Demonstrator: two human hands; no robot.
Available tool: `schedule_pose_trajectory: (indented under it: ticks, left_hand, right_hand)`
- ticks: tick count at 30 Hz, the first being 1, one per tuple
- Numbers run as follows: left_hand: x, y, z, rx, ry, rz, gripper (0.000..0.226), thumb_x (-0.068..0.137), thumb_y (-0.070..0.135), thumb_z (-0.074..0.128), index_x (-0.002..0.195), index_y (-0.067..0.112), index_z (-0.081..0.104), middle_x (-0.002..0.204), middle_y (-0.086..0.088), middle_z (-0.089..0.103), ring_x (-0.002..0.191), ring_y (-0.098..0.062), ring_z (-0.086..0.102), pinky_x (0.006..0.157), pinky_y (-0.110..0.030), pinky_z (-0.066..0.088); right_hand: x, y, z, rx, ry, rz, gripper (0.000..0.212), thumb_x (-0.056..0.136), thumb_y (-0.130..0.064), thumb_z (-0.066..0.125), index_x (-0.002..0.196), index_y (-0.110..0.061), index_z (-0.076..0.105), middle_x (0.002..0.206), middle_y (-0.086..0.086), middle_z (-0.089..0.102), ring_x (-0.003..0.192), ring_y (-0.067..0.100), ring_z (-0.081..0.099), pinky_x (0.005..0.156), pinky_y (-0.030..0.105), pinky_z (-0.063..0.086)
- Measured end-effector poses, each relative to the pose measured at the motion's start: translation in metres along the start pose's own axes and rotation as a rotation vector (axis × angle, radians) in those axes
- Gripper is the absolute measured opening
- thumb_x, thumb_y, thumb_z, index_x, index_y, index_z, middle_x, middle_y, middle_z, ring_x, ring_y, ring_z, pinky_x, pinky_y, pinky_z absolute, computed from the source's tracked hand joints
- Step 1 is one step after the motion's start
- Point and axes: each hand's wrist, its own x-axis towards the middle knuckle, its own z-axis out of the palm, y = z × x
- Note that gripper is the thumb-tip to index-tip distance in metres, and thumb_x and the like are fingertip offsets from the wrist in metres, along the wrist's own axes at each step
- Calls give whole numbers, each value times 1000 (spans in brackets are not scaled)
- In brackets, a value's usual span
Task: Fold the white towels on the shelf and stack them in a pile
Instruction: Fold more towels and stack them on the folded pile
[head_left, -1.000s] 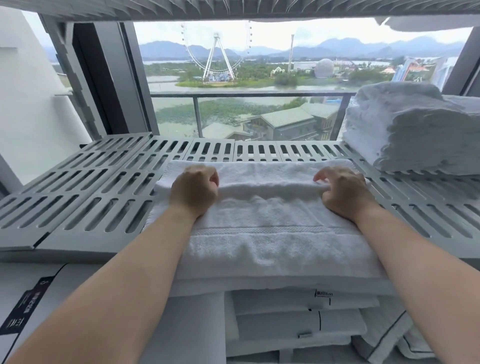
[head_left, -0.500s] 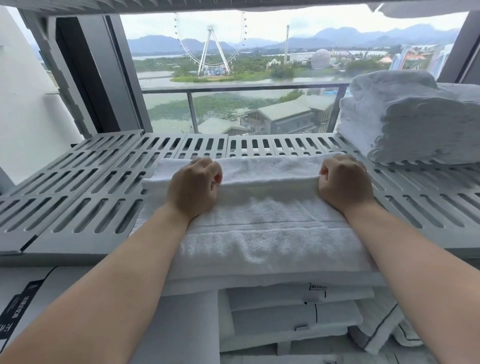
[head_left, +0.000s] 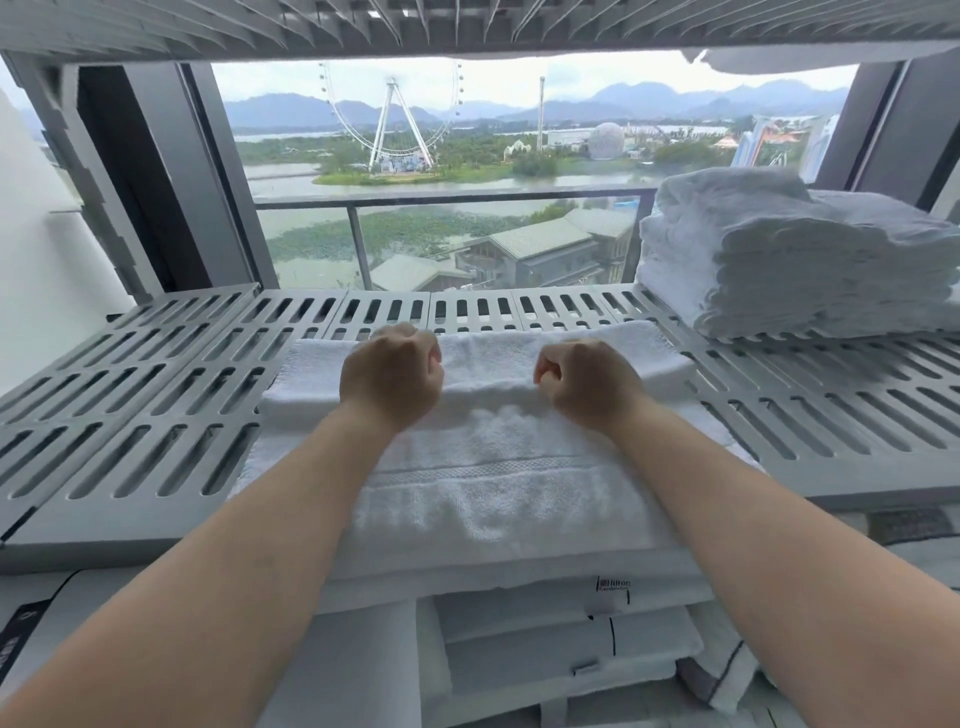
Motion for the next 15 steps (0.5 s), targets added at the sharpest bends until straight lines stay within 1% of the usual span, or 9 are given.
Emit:
schedule_pose_trajectory:
  ticks: [2,3,4,6,7,8,10,12,15]
  left_hand:
    - [10,19,7,-107,-83,-42,25,97,32,50,111,18,65,107,-4,68,89,-20,63,69,-32,52]
    - [14,25,11,-161,-182,-88,35,97,42,50,122,20,61,121,-4,65,104,-21,61,78,-37,52]
    - [16,29,17,-199,-306,-138,47,97,52,47,135,24,54,137,-4,57,121,-24,55,92,-43,50]
    - [15,28,29,-126,-506,-145,70,95,69,35,153,30,34,162,-3,31,148,-25,29,118,-51,27]
    - [13,25,33,-61,-555,-119,76,94,74,28,157,32,26,167,-3,18,153,-24,16,122,-53,16]
    - [13,22,37,-26,-579,-97,79,93,76,22,159,33,20,169,-2,9,155,-23,8,123,-53,8]
    - [14,19,41,-18,-613,-84,82,91,78,15,160,34,12,169,0,-1,155,-21,-1,123,-56,1]
    - [16,20,42,-10,-632,-88,83,90,78,13,160,35,7,169,1,-4,155,-21,-4,123,-56,-1]
    - [15,21,42,4,-634,-78,82,91,78,12,160,34,5,169,1,-5,155,-21,-4,123,-57,0]
  right_hand:
    - [4,-10,4,15,-63,-15,14,89,-21,56,84,-20,70,81,-5,67,78,17,62,72,32,54]
    - [5,-14,6,18,-79,-24,12,88,-26,58,84,-22,69,81,-7,65,78,16,61,72,30,52]
    - [6,-16,9,25,-76,-33,11,87,-30,60,84,-24,68,80,-7,63,77,16,61,72,30,51]
    - [6,-15,11,41,-45,-51,9,85,-26,60,83,-24,69,79,-6,63,77,18,61,71,30,50]
    - [6,-11,11,50,-35,-49,10,84,-21,60,84,-23,70,80,-6,63,78,18,61,71,31,50]
    - [5,-6,11,61,-33,-36,12,84,-17,60,86,-22,71,82,-6,62,80,18,61,74,32,50]
    - [2,3,9,70,-61,7,23,82,-8,58,94,-22,71,93,-4,61,92,18,57,87,35,49]
    - [-3,10,6,36,-79,74,40,79,1,49,105,-22,70,108,0,62,107,21,53,100,40,42]
    - [-9,26,1,-99,-45,242,57,79,4,41,125,-24,63,129,4,60,122,27,50,105,43,38]
